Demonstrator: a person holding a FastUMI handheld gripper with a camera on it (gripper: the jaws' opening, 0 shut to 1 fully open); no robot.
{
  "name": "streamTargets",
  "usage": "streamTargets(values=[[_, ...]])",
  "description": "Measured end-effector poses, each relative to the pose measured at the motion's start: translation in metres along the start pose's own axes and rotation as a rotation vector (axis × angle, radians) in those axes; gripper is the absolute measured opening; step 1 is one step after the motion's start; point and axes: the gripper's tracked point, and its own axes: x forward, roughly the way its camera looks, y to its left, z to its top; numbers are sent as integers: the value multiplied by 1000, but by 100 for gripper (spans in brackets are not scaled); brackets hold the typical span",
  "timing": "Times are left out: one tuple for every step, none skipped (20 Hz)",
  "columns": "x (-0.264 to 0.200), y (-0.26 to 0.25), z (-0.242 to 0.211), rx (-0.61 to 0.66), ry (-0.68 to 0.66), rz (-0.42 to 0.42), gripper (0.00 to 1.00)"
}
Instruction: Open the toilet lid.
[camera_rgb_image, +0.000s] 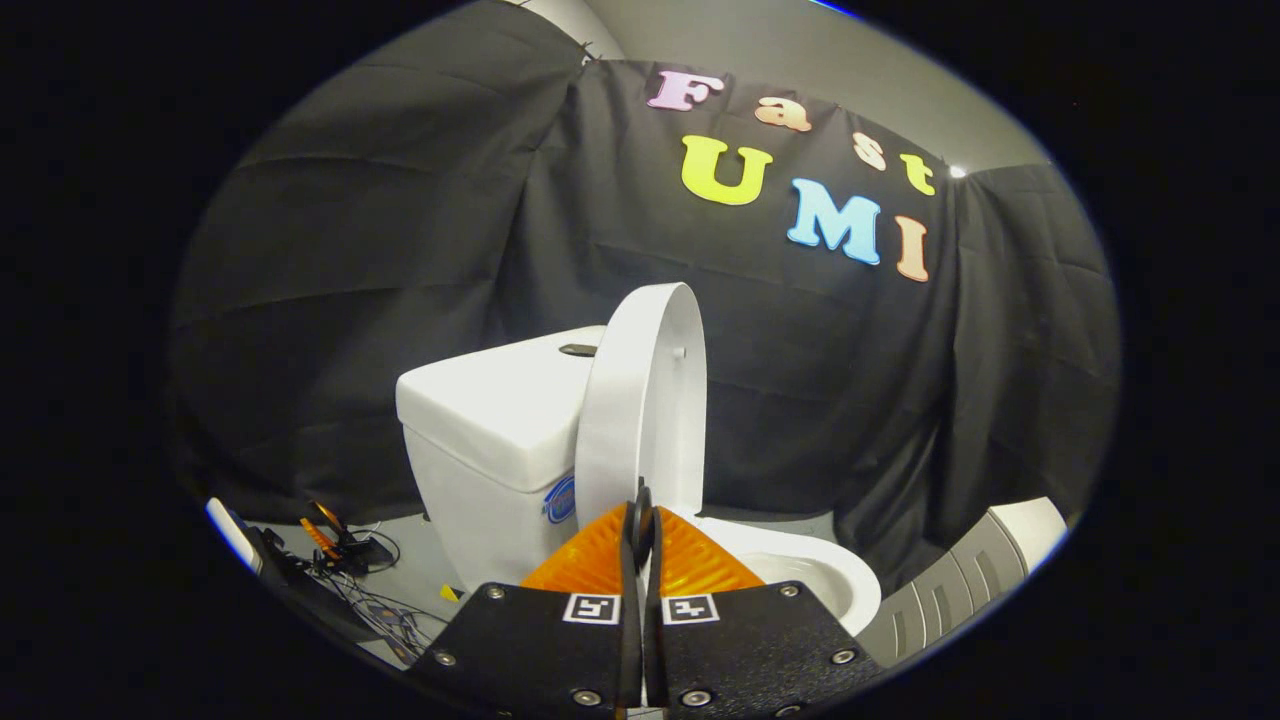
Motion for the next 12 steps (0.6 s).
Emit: streamTargets(values=[[1, 0, -1, -3, -1, 0, 1], [0, 0, -2, -3, -1, 2, 1], [0, -1, -3, -5, 0, 6, 1], [-1, -2, -2, -6, 2, 6, 1], [-1, -3, -3, 4, 8, 5, 1], [-1, -3, -3, 14, 13, 2, 1], [0, -2, -2, 15, 18, 4, 2], [1, 1, 0, 7, 18, 15, 4], [2, 9, 2, -4, 20, 46, 5], [3, 17, 4, -20, 22, 84, 12], [3, 18, 2, -47, 25, 99, 24], [1, 22, -1, -65, 35, 132, 37]])
